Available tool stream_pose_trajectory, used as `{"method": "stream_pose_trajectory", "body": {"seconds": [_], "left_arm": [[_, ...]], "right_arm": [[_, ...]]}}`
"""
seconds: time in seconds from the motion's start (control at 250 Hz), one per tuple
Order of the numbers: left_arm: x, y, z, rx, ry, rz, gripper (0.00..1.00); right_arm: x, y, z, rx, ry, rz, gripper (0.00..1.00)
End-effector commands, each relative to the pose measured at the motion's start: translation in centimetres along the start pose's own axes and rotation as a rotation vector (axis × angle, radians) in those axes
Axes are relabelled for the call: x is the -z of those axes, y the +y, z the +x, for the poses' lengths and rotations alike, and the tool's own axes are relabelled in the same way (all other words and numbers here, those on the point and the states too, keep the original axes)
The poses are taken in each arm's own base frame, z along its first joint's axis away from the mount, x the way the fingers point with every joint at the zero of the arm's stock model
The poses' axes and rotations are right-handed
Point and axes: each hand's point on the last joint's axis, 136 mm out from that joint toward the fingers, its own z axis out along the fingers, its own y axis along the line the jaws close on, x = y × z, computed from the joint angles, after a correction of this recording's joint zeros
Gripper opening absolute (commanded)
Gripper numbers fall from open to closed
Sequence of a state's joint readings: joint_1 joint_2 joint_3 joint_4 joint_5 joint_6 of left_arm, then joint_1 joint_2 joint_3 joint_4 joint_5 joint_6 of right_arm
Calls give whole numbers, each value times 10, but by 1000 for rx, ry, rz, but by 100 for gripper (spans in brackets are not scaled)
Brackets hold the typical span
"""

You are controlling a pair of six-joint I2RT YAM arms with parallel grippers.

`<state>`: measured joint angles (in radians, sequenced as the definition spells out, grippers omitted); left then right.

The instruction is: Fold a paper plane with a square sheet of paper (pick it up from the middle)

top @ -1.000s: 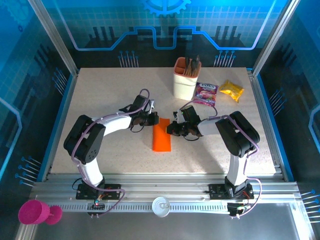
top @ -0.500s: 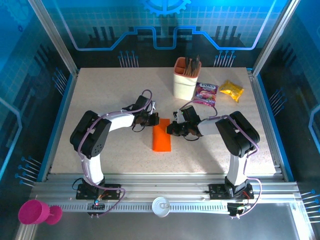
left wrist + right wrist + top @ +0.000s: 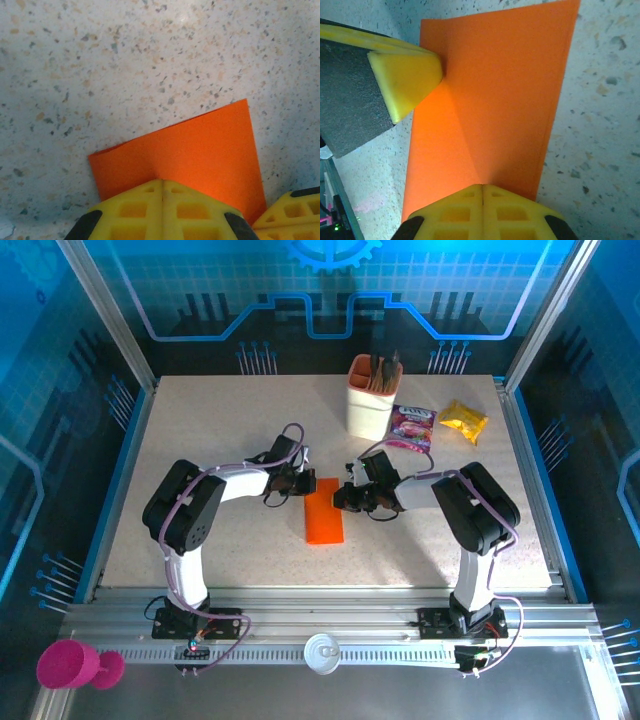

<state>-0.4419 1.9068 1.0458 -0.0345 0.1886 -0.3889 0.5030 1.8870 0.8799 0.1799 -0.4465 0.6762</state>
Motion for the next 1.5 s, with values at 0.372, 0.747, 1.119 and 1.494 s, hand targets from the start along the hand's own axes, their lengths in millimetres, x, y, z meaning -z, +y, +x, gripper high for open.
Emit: {"method": "stream_pose_trajectory", "body": {"seconds": [0.372, 0.747, 1.119, 1.494], "left_arm": [[-7, 15, 10, 1, 12, -33, 0], [-6, 16, 11, -7, 18, -40, 0], [-8, 17, 12, -12, 26, -44, 0], [-10, 20, 15, -10, 37, -55, 0]], "right_arm": [[32, 48, -6, 95, -18, 49, 0], [-16, 93, 33, 126, 50, -31, 0], [-41, 69, 58, 123, 123, 26, 0], [-44, 50, 96, 198, 223, 101, 0]]}}
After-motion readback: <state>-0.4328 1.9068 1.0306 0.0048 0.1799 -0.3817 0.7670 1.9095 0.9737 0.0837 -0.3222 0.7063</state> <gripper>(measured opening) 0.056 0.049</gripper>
